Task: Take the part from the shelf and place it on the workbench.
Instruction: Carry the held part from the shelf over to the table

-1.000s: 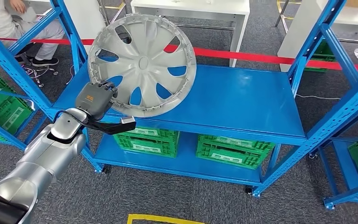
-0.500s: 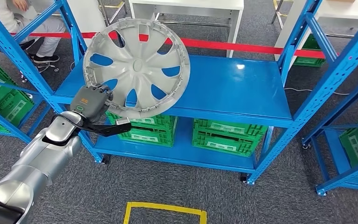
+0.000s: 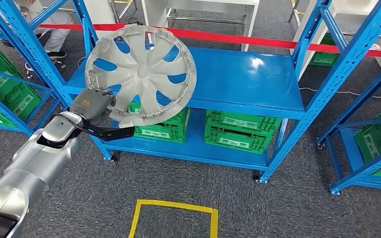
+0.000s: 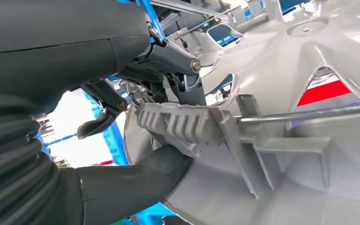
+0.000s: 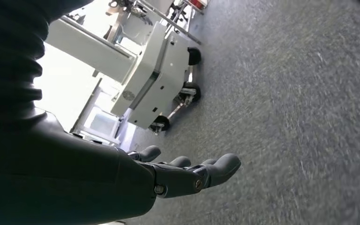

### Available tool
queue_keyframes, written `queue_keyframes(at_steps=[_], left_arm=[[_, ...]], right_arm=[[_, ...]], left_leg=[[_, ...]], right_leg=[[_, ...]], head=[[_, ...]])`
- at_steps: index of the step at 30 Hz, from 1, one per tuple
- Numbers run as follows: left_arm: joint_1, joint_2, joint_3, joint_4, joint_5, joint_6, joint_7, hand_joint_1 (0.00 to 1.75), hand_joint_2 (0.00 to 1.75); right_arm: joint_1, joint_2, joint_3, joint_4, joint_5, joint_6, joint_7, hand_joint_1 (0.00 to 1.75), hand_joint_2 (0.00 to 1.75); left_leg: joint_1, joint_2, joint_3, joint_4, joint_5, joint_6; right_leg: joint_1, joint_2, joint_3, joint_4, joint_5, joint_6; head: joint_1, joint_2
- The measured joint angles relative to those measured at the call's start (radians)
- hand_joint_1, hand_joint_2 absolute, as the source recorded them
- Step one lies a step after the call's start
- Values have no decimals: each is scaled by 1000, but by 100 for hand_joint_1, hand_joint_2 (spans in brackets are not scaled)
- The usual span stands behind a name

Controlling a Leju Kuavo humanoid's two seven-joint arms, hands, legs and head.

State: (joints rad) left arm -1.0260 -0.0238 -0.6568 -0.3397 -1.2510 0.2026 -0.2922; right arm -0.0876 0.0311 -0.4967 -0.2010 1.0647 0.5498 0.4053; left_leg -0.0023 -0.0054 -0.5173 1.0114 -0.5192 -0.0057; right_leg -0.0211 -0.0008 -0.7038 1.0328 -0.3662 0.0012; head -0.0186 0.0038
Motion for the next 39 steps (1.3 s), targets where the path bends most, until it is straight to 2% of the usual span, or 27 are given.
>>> queue_keyframes(at_steps=[1, 2, 4, 5, 6, 7, 9, 11, 13, 15, 16, 17, 19, 20, 21, 22, 24, 26, 28, 30, 31, 33, 35, 36, 37, 38, 39], left_arm=[[-1, 0, -1, 0, 0, -3, -2, 175, 175], [-2, -1, -2, 0, 0, -5, -3, 175, 175], [-3, -1, -2, 0, 0, -7, -3, 175, 175], [-3, -1, -2, 1, 0, -7, -3, 175, 175], [-3, -1, -3, 2, 0, -7, -3, 175, 175], [-3, -1, -3, 2, 0, -7, -3, 175, 175], [-4, 0, -3, 3, 0, -8, -4, 175, 175], [-4, 1, -3, 2, 0, -8, -3, 175, 175], [-5, 2, -4, 2, 0, -9, -3, 175, 175], [-7, 4, -4, 3, 0, -10, -4, 175, 175], [-8, 5, -4, 3, 0, -11, -4, 175, 175], [-9, 7, -4, 3, 0, -12, -4, 175, 175], [-13, 8, -6, 3, 0, -18, -6, 175, 175], [-14, 9, -7, 3, 0, -24, -7, 175, 175], [-15, 9, -8, 4, 0, -29, -8, 175, 175], [-15, 10, -10, 4, 0, -35, -10, 175, 175], [-20, 11, -14, 3, 2, -45, -16, 175, 175], [-28, 11, -17, -2, 6, -53, -23, 175, 175], [-34, 12, -19, -7, 11, -55, -27, 175, 175], [-37, 13, -21, -8, 16, -48, -28, 175, 175], [-38, 13, -22, -8, 19, -42, -28, 175, 175], [-38, 12, -25, -9, 28, -30, -28, 175, 175], [-38, 12, -27, -9, 38, -19, -27, 175, 175], [-38, 14, -28, -9, 43, -13, -27, 175, 175], [-38, 15, -28, -10, 47, -8, -27, 175, 175], [-38, 17, -29, -11, 51, -4, -27, 175, 175], [-39, 19, -29, -13, 53, -2, -28, 175, 175]], right_arm=[[1, 1, 0, 0, 0, 0, 1, 0, 175], [2, 2, 0, 0, 0, 1, 2, 0, 175], [1, 3, 0, 0, 0, 1, 4, 0, 175], [1, 3, 0, 0, 0, 1, 5, 0, 175], [0, 3, 0, 0, 0, 0, 6, 0, 175], [0, 3, 0, 0, 0, 0, 6, 0, 175], [-2, 3, 0, 0, 0, 0, 6, 0, 175], [-4, 3, 0, 0, 0, 0, 6, 0, 175], [-5, 3, 0, 0, 0, 0, 6, 0, 175], [-5, 4, 0, 0, 0, 0, 6, 0, 175], [-5, 4, 0, 0, 0, 0, 6, 0, 175], [-6, 5, 0, 0, 0, 0, 7, 0, 175], [-6, 5, 0, 0, -1, 0, 8, 0, 175], [-6, 5, 0, 0, -2, 0, 8, 0, 175], [-6, 5, 0, 0, -3, 0, 8, 0, 175], [-5, 5, 0, 0, -3, 0, 8, 0, 175], [-5, 5, 0, 0, -3, 0, 8, 0, 175], [-5, 5, 0, 0, -3, 0, 7, 0, 175], [-5, 5, -1, 0, -3, -1, 7, 0, 175], [-2, 5, -4, 0, -3, -3, 7, 0, 175], [1, 5, -6, 0, -3, -3, 7, 0, 175], [5, 6, -9, 0, -2, -1, 7, 0, 175], [5, 7, -12, 0, 1, 1, 6, 0, 175], [5, 7, -14, 0, 2, 1, 5, 0, 175], [4, 7, -14, 0, 3, 1, 5, 0, 175], [3, 7, -15, 0, 3, 0, 5, 0, 175], [2, 7, -15, 0, 3, 0, 6, 0, 175]], left_leg=[[1, 2, -9, -3, 13, 10], [3, 4, -19, -4, 26, 18], [0, 5, -50, -1, 49, 26], [-2, 6, -66, 1, 60, 27], [-4, 6, -82, 5, 70, 27], [-5, 7, -99, 10, 79, 26], [-4, 6, -130, 24, 95, 21], [-6, 7, -153, 36, 107, 11], [-7, 7, -161, 39, 122, 0], [-4, 6, -167, 39, 126, -12], [-3, 5, -175, 51, 108, -19], [-1, 4, -187, 82, 72, -24], [3, 4, -216, 197, -25, -34], [5, 4, -225, 260, -57, -37], [7, 4, -225, 305, -65, -39], [8, 4, -212, 320, -52, -40], [9, 3, -139, 254, -4, -36], [6, 1, -28, 110, -13, -27], [-3, 0, 25, 16, -37, -18], [-6, 2, 14, -3, -15, -4], [-4, 4, 7, -8, -1, 4], [-1, 7, -16, -13, 30, 18], [-2, 7, -52, -10, 57, 24], [-3, 8, -71, -7, 70, 24], [-3, 8, -91, -3, 82, 23], [-3, 8, -111, 2, 94, 20], [-2, 9, -129, 8, 104, 17]], right_leg=[[-1, 0, -9, 16, -24, 4], [-2, 1, -24, 55, -68, 6], [-1, 1, -59, 183, -168, 9], [-1, 1, -71, 247, -194, 9], [1, 1, -69, 287, -196, 9], [2, 1, -52, 294, -178, 8], [3, 0, 31, 208, -138, 4], [7, 1, 120, 81, -152, -4], [12, 4, 147, 29, -171, -13], [11, 3, 137, 25, -154, -26], [10, 2, 130, 23, -143, -34], [8, 0, 120, 20, -131, -40], [7, -2, 94, 19, -107, -46], [7, -2, 79, 20, -95, -46], [7, -2, 63, 20, -82, -46], [7, -1, 47, 20, -70, -44], [7, -1, 19, 21, -46, -39], [8, 0, 0, 21, -24, -31], [6, 0, -6, 11, 1, -18], [2, 1, -9, -5, 22, -3], [1, 1, -15, -2, 9, 3], [0, 2, -39, 65, -79, 8], [1, 3, -67, 196, -176, 10], [1, 3, -73, 254, -191, 11], [1, 3, -68, 289, -182, 11], [1, 2, -44, 289, -156, 11], [1, 2, -4, 256, -131, 11]], head=[[0, 0], [0, 0], [1, 0], [1, 0], [1, 0], [1, 0], [1, 0], [0, 0], [0, 0], [0, 0], [0, 0], [-1, 0], [-1, 0], [-1, 0], [-1, 0], [-1, 0], [-1, 0], [-1, 0], [0, 0], [1, 0], [0, 0], [1, 0], [1, 0], [1, 0], [1, 0], [1, 0], [1, 0]])
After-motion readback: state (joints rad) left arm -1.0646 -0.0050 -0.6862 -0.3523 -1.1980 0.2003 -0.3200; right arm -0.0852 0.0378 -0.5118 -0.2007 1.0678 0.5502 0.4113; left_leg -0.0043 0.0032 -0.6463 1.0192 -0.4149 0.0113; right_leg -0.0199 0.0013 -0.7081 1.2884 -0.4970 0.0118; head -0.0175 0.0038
